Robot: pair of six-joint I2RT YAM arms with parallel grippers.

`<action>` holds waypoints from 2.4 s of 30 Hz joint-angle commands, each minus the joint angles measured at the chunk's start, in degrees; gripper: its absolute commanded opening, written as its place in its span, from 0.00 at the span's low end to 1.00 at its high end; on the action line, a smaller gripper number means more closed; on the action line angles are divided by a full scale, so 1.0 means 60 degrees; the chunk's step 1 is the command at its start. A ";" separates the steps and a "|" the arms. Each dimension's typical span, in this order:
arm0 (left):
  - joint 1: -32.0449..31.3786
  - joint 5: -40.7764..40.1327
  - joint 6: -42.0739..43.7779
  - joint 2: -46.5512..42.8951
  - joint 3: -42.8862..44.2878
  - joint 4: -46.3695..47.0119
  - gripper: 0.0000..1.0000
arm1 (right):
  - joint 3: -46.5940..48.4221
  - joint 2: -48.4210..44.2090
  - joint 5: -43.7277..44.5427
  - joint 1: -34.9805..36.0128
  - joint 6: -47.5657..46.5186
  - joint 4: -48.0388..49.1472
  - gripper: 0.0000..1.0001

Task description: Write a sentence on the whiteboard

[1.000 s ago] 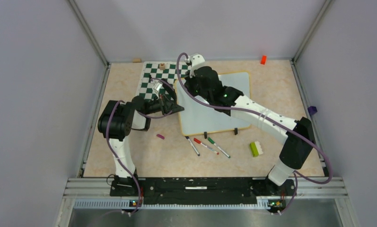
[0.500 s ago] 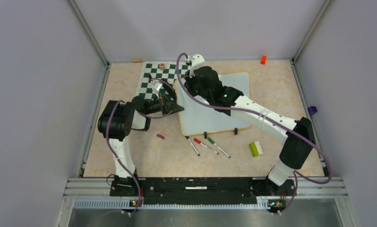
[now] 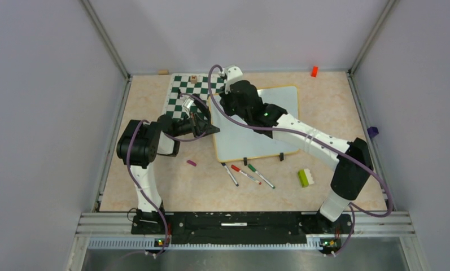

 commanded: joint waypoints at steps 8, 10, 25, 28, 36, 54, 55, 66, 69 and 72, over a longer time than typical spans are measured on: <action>-0.0024 0.0278 0.0022 -0.0477 -0.0060 0.0890 0.00 | -0.0065 0.0157 0.0363 0.0133 -0.0062 0.0431 0.00; -0.0026 0.0279 0.0030 -0.0485 -0.0063 0.0890 0.00 | -0.0137 0.0154 0.0408 0.0126 -0.0039 0.0434 0.00; -0.0027 0.0292 0.0047 -0.0514 -0.0074 0.0892 0.00 | -0.0939 -0.0324 0.0395 0.0126 0.0266 0.0439 0.00; -0.0027 0.0293 0.0055 -0.0512 -0.0086 0.0892 0.00 | -0.1168 -0.0506 0.0358 0.0128 0.0374 0.0424 0.00; -0.0041 0.0292 0.0075 -0.0541 -0.0100 0.0892 0.00 | -0.1608 -0.0859 0.0220 0.0128 0.0582 0.0406 0.00; -0.0056 0.0321 0.0077 -0.0537 -0.0101 0.0891 0.00 | -0.0800 -0.0952 -0.0166 0.0052 0.0348 0.0431 0.00; -0.0056 0.0319 0.0077 -0.0554 -0.0102 0.0892 0.00 | -0.0740 -0.0922 -0.0188 0.0033 0.0340 0.0437 0.00; -0.0056 0.0329 0.0077 -0.0539 -0.0080 0.0892 0.00 | -0.0307 -0.0554 0.0020 -0.0063 0.0188 0.0481 0.00; -0.0056 0.0329 0.0077 -0.0534 -0.0085 0.0892 0.00 | -0.0206 -0.0430 0.0075 -0.0078 0.0120 0.0481 0.00; -0.0056 0.0327 0.0077 -0.0535 -0.0089 0.0892 0.00 | -0.0143 -0.0330 0.0090 -0.0073 0.0089 0.0489 0.00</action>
